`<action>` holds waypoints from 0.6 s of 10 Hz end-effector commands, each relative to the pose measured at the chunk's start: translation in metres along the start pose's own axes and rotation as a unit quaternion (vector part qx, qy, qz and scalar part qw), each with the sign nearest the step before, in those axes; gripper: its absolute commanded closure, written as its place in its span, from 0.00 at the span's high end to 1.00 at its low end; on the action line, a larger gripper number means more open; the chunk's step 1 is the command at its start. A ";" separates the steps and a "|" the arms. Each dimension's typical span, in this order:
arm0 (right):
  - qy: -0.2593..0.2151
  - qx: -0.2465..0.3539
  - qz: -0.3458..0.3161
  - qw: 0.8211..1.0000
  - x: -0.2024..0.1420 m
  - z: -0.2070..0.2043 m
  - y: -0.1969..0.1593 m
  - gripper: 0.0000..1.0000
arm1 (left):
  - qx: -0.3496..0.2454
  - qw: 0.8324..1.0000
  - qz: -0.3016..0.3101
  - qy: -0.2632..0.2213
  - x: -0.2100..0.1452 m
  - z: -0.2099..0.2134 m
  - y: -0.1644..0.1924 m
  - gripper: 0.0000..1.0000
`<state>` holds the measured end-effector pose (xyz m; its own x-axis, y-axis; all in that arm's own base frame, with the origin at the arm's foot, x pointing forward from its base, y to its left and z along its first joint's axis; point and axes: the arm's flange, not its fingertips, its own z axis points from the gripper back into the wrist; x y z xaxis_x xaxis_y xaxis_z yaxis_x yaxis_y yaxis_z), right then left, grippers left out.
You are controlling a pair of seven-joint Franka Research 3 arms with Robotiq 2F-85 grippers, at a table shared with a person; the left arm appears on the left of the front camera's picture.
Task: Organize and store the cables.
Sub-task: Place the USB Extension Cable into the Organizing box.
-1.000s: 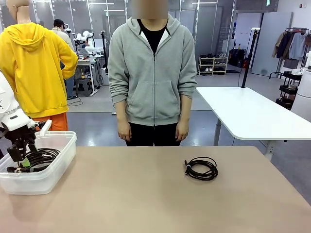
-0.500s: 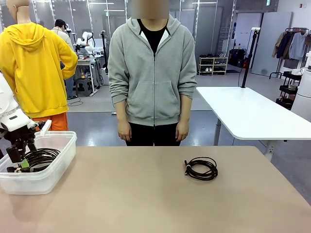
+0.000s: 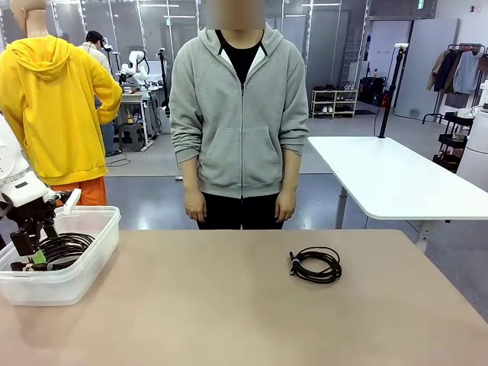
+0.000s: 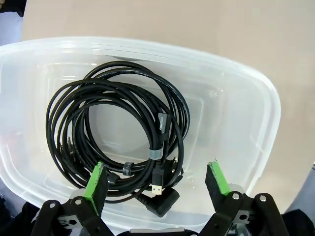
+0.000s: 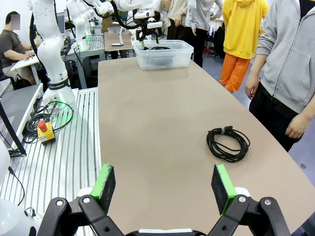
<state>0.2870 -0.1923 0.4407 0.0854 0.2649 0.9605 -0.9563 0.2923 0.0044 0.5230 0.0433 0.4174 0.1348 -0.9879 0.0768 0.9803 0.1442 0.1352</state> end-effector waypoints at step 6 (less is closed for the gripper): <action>-0.007 -0.001 0.010 1.000 0.001 0.001 0.000 1.00 | 0.000 1.000 0.000 0.000 0.000 0.000 0.000 0.97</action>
<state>0.2870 -0.1923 0.4408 0.0853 0.2649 0.9605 -0.9563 0.2924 0.0043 0.5230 0.0433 0.4174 0.1348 -0.9879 0.0768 0.9803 0.1442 0.1351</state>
